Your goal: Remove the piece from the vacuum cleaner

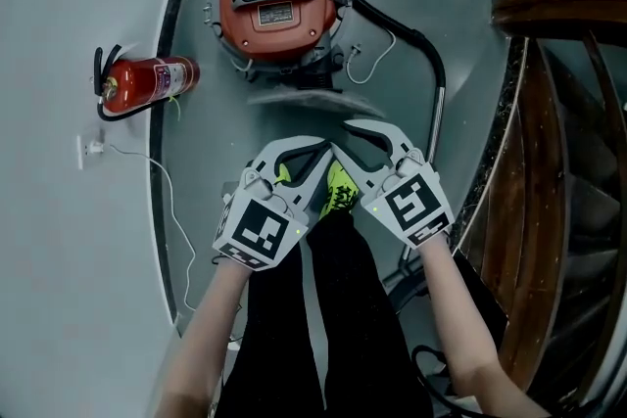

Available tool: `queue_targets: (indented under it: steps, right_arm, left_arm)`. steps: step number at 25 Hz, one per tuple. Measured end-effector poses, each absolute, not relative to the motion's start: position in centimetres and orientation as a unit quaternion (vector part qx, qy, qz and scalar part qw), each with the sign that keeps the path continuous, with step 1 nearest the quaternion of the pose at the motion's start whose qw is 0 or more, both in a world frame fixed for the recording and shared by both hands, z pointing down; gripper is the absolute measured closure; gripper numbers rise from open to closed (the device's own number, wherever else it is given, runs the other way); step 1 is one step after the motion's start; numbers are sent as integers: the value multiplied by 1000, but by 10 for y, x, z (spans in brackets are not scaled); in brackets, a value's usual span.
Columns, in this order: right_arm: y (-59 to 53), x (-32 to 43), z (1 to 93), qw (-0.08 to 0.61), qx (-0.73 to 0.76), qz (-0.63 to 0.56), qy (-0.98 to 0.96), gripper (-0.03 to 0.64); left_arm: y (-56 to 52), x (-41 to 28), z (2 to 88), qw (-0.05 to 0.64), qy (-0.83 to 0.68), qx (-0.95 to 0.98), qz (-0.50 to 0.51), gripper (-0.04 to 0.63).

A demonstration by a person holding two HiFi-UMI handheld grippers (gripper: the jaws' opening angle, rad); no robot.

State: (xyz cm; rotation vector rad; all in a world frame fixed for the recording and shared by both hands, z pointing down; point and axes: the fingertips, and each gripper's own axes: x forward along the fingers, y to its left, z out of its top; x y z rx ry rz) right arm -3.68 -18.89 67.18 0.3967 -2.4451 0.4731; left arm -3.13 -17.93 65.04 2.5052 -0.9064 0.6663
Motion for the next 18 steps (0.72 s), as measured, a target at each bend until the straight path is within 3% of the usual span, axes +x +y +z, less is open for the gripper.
queue_targets:
  steps: [5,11,18]
  right_arm:
    - [-199,-33,694,317,149,184,-919,496]
    - [-210,-32,713,334,142,176,-915,479]
    - [-222,-30,740,367,134,162,-906,467]
  left_arm:
    - [-188,-30,671,204,-321,891,248,573]
    - [-207,-41,692,195,-340,879,270,441]
    - [-223,-44,720,195,-350,866,299,391]
